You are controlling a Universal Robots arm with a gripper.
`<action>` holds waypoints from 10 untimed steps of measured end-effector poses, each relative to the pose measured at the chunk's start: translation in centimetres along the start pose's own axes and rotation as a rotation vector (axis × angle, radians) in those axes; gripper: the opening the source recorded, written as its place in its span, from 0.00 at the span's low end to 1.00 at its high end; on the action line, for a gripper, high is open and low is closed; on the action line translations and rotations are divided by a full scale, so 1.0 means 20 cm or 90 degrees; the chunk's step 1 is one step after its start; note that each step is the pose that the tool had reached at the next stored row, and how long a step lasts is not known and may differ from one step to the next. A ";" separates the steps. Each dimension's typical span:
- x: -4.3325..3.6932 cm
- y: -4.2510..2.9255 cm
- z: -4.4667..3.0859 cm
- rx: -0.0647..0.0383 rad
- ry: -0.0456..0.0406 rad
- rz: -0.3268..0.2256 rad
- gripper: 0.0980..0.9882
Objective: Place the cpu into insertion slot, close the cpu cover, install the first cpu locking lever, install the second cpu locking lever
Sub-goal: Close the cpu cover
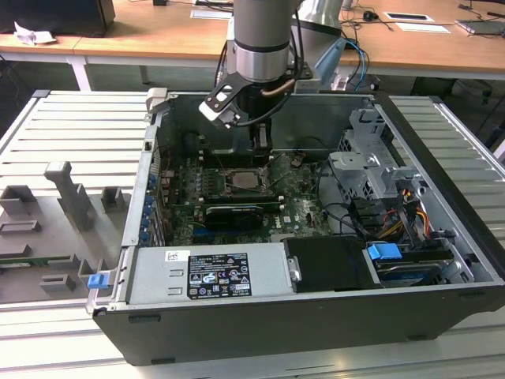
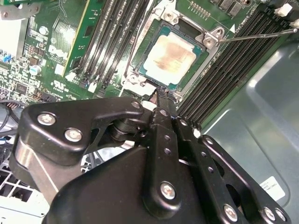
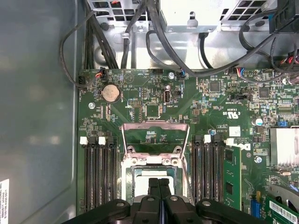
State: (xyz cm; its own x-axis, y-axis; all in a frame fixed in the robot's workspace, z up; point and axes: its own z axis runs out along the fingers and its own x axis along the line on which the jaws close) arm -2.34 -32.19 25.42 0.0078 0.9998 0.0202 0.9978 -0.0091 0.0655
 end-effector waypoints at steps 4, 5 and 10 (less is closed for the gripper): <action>0.000 0.003 -0.001 0.000 0.0001 0.000 0.01; 0.000 0.004 -0.001 0.000 0.0000 0.000 0.01; 0.000 0.011 -0.001 0.000 -0.0001 0.000 0.01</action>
State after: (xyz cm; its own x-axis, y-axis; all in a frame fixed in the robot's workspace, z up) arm -2.13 -32.19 25.46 0.0082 0.9998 0.0201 0.9978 -0.0095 0.0655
